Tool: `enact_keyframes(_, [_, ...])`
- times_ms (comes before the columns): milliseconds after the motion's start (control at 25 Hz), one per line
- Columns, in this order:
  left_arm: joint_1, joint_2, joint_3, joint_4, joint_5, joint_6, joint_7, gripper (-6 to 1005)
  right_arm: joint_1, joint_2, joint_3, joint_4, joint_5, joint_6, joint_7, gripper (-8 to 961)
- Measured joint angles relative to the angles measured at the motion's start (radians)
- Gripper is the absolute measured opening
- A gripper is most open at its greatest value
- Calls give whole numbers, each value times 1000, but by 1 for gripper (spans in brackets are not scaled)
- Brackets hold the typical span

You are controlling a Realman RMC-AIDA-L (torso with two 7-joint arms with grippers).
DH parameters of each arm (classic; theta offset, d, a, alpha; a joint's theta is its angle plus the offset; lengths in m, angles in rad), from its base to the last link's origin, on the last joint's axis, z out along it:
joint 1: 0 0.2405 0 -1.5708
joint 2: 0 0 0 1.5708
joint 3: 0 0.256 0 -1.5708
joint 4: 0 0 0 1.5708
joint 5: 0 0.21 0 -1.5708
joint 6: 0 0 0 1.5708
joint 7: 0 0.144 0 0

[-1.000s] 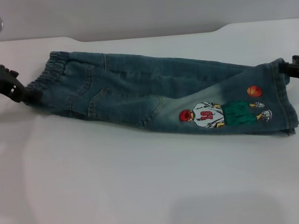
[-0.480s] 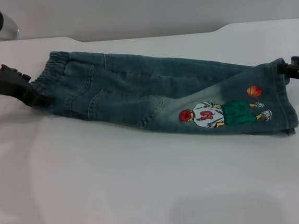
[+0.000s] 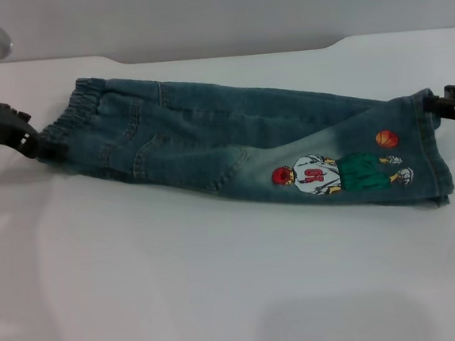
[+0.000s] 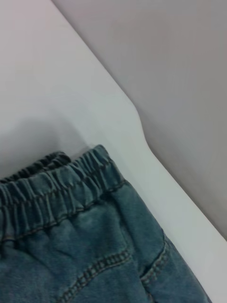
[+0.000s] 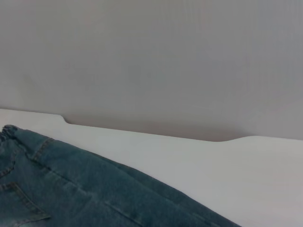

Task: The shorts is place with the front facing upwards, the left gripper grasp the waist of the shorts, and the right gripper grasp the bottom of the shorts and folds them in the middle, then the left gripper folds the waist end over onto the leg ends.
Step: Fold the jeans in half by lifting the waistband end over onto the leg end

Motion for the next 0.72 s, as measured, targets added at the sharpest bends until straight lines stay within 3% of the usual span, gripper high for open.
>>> enact_keyframes(480, [-1, 8, -15, -27, 1, 5, 1, 842, 3, 1, 0, 0, -1, -3, -6, 487])
enact_keyframes(720, [-6, -1, -13, -55, 1, -30, 7, 840, 3, 1, 0, 8, -1, -5, -11, 488])
